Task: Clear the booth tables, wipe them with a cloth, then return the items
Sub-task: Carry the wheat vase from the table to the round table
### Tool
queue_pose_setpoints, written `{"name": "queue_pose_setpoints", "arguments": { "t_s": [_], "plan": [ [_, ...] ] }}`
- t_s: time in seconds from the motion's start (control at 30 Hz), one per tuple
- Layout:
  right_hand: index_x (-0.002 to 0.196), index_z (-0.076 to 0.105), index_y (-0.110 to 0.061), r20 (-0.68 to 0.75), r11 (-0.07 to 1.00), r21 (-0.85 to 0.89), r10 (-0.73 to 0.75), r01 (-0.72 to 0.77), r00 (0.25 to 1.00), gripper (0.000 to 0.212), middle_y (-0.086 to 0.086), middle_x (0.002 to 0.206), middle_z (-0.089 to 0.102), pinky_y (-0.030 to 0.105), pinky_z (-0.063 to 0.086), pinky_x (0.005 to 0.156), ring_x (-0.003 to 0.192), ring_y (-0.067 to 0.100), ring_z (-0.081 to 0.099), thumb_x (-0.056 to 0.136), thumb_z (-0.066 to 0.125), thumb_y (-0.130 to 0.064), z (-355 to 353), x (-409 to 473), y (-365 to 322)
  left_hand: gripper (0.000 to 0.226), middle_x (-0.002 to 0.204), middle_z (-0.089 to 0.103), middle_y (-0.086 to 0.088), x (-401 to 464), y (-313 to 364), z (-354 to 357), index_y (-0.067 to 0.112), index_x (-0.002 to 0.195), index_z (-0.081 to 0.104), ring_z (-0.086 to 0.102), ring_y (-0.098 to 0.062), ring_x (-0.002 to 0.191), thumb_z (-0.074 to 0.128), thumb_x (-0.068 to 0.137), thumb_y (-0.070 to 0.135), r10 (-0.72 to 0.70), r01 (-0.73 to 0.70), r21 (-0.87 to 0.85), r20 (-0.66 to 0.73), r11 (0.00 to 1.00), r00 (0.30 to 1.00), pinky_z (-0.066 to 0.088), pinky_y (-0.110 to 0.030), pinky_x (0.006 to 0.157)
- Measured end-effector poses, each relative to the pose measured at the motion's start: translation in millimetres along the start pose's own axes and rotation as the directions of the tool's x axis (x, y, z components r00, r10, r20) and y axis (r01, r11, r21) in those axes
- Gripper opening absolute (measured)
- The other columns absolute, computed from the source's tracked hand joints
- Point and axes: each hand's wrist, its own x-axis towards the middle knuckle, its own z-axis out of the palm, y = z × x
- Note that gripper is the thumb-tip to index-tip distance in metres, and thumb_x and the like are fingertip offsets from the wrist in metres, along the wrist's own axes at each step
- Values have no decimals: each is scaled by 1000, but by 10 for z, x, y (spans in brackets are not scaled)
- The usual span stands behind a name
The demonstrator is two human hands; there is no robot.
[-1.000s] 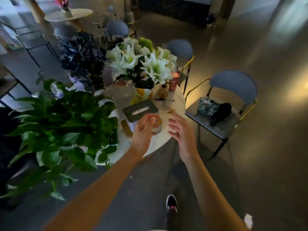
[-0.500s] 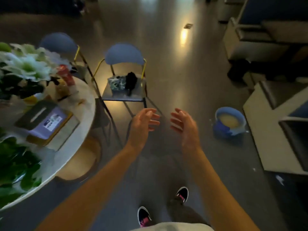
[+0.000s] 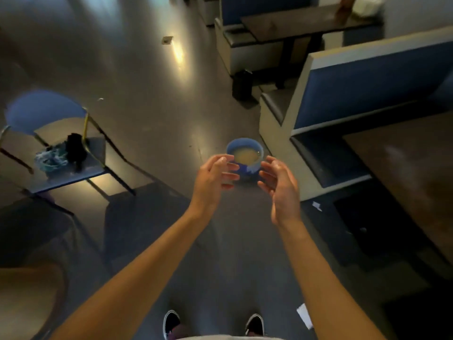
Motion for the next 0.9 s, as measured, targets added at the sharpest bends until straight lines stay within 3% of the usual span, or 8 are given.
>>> {"name": "queue_pose_setpoints", "arguments": {
  "t_s": [0.17,0.27,0.4,0.63,0.8,0.9],
  "plan": [
    [118,68,-20,-163,999,21,-28,32,986,26,2,116,70,34,52,91,110,18,64,104,47,-25,-1074,342,-353,26,98,73,-9,128,-136,1285,16,105,67,71,-23,83,42,107,23,-23,20,17,202,1000,979,55,-37,71],
    [114,68,-23,-285,997,47,-38,53,958,23,3,117,70,34,52,90,109,19,64,104,47,-26,-1670,484,-531,26,95,74,-4,174,-160,1977,16,105,67,71,-23,86,42,107,22,-57,42,51,320,998,946,55,-39,76],
    [115,68,-24,-408,995,70,-42,77,912,22,2,117,70,39,52,95,113,21,64,104,50,-29,-2369,603,-719,27,104,72,-18,212,-198,2808,10,111,67,70,-26,88,43,107,23,-71,38,83,455,996,888,54,-41,76],
    [123,66,-21,-626,988,82,-50,129,778,26,0,120,69,34,54,94,114,18,64,103,51,-29,-3454,932,-1136,27,102,73,-10,407,-305,4282,14,110,68,71,-27,93,43,107,24,-87,10,114,688,993,720,57,-43,80],
    [117,68,-27,-743,988,81,-26,128,669,21,-4,118,70,36,54,99,113,15,65,102,54,-29,-4089,1266,-1460,30,106,73,-10,579,-320,5255,10,116,66,72,-27,95,42,108,27,-87,-30,132,792,991,604,59,-38,80],
    [114,67,-28,-768,983,104,-16,149,640,18,-1,122,68,39,52,101,115,17,63,103,53,-26,-4360,1374,-1559,30,106,73,-8,628,-371,5653,12,117,66,72,-24,95,42,108,28,-84,-62,144,821,988,565,59,-38,80]
  ]
}}
